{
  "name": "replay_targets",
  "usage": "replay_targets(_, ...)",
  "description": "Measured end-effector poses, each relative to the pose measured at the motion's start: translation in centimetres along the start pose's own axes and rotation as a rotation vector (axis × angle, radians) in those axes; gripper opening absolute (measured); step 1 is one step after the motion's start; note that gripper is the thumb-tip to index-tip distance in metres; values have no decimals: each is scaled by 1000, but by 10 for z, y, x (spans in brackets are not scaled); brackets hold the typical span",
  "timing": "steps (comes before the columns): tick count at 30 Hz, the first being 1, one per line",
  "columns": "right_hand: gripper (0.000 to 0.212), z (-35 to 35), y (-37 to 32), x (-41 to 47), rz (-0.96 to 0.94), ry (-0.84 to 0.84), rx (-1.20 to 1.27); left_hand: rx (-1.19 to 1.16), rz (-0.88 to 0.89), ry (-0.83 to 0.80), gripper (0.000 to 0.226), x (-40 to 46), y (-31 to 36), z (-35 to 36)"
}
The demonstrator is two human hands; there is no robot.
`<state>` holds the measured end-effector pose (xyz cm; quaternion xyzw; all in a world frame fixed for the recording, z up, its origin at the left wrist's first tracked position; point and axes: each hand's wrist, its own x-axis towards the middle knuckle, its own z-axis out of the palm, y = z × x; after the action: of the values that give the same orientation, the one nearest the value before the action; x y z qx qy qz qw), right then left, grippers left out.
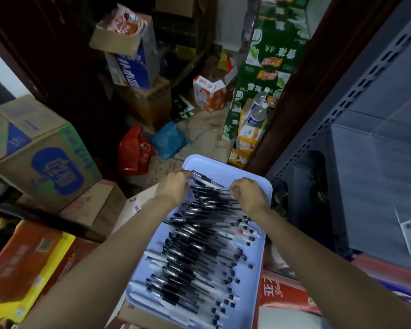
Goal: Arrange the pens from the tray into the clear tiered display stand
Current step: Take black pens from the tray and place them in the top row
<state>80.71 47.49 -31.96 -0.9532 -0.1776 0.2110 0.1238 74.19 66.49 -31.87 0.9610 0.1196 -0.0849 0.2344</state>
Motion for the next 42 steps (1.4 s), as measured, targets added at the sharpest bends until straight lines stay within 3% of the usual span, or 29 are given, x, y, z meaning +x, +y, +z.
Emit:
replay_targets(5, 21, 3, 12, -3, 8, 43, 124, 206, 0, 21, 37, 12, 2, 3)
replay_targets(10, 21, -2, 20, -10, 5, 61, 262, 258, 36, -16, 24, 21, 2, 0)
replay_targets(13, 21, -4, 19, -13, 4, 42, 291, 127, 30, -21, 16, 21, -2, -5)
replay_targets(18, 19, -9, 17, -17, 40, 81, 417, -620, -29, 37, 5, 5, 2, -16)
replay_targets(22, 22, -20, 10, -23, 34, 79, 479, -938, -96, 120, 7, -6, 20, -27)
replay_targets(29, 19, -55, -2, -44, -28, 156, 660, -994, 13, 365, 21, -14, 55, -52)
replay_targets(32, 23, -80, -10, -59, -85, 184, 768, -1047, 64, 365, 18, -20, 78, -72)
replay_targets(35, 13, -108, -17, -76, -156, 213, 870, -1006, 128, 344, 16, -23, 108, -92)
replay_targets(42, 12, -176, -6, -118, -292, 376, 875, -910, 327, 302, 17, -36, 202, -132)
